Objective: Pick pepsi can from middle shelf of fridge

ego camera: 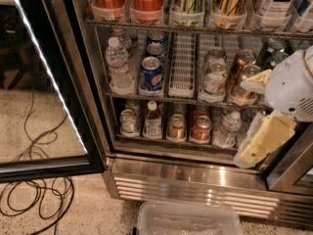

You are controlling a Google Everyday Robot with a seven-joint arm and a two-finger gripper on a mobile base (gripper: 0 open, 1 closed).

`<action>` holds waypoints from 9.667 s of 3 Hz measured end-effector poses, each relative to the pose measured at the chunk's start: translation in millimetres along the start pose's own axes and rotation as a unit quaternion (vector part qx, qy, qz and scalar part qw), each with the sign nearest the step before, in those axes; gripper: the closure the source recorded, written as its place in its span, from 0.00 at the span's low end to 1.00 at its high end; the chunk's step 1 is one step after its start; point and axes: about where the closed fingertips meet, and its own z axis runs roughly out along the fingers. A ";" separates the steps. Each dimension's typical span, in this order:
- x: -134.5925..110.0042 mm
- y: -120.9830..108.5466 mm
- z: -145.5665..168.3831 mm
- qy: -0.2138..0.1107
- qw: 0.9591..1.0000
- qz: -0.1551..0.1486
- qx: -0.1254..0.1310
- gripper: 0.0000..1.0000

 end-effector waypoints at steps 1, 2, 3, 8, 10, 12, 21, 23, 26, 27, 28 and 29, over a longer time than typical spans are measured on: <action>-5.1 6.5 5.8 0.030 0.999 -0.023 -0.005 0.00; -4.4 5.7 5.8 0.094 0.994 -0.052 0.015 0.00; -4.4 5.7 5.8 0.094 0.994 -0.052 0.015 0.00; 7.3 43.1 53.3 -0.240 0.931 0.244 -0.124 0.00; -11.9 43.6 43.5 -0.310 0.892 0.318 -0.080 0.00; -23.4 48.0 39.8 -0.272 0.897 0.348 -0.035 0.00; -52.4 67.4 58.9 -0.408 0.761 0.486 -0.134 0.00; -56.9 75.9 57.1 -0.409 0.761 0.479 -0.153 0.00; -47.0 71.7 75.8 -0.350 0.697 0.584 -0.226 0.00; -49.0 73.8 71.9 -0.374 0.707 0.562 -0.211 0.00; -56.0 87.5 64.4 -0.442 0.680 0.544 -0.217 0.00; -70.4 86.2 45.8 -0.481 0.675 0.523 -0.201 0.00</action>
Offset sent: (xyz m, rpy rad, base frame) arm -0.0036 0.0106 -0.0032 -0.3630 -0.0010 0.0740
